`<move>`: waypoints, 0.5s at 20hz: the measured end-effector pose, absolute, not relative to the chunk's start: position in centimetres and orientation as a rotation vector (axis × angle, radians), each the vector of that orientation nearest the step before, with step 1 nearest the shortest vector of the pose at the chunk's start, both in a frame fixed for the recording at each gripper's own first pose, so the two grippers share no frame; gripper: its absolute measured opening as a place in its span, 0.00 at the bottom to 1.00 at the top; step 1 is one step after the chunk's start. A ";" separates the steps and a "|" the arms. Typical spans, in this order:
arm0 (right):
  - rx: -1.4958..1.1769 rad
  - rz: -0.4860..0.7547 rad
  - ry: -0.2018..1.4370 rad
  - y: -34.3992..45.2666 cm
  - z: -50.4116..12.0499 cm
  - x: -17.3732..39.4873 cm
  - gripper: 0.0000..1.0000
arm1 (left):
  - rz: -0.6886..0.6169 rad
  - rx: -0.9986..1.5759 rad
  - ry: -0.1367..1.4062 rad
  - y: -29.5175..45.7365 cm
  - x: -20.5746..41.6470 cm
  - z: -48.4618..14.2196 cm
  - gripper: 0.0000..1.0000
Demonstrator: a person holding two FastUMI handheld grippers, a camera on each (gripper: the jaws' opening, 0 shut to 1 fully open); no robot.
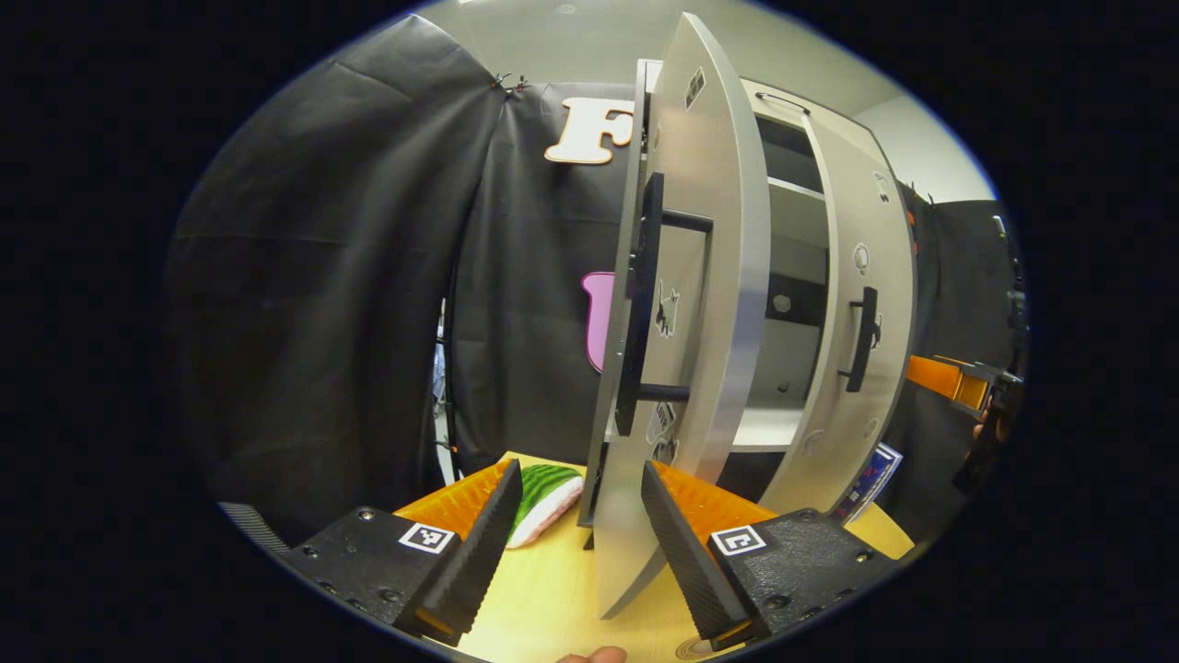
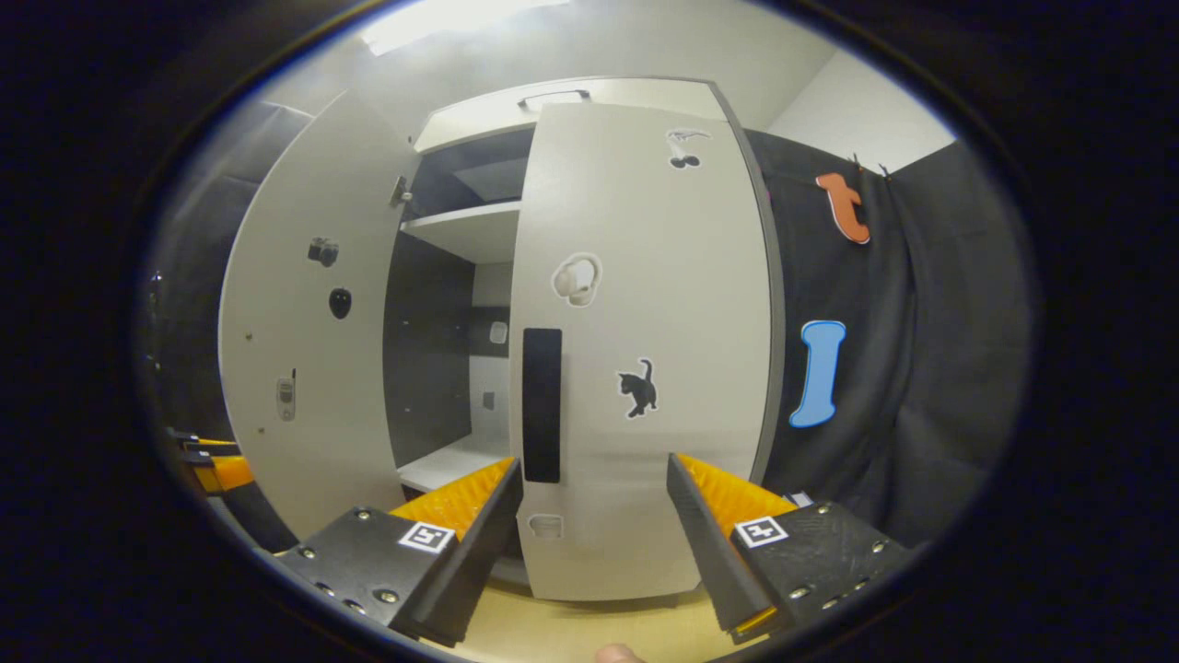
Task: Grasp the bottle in the cabinet with the left hand and place it on the coaster, then close the right door with the right hand and the left door with the left hand.
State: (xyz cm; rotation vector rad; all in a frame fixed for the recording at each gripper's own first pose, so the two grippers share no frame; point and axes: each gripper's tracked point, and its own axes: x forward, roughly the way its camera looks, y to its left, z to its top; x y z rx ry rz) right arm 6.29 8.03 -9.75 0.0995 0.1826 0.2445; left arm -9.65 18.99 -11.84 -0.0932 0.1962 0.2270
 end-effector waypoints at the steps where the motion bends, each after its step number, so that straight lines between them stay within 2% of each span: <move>1: 0.101 0.241 0.183 7.8 -9.7 6.2 0.95 | 0.215 -0.086 0.198 18.6 -9.6 -11.9 0.86; 10: 0.127 0.211 0.190 6.1 -9.7 5.2 0.95 | 0.205 -0.055 0.204 17.8 -9.2 -11.8 0.86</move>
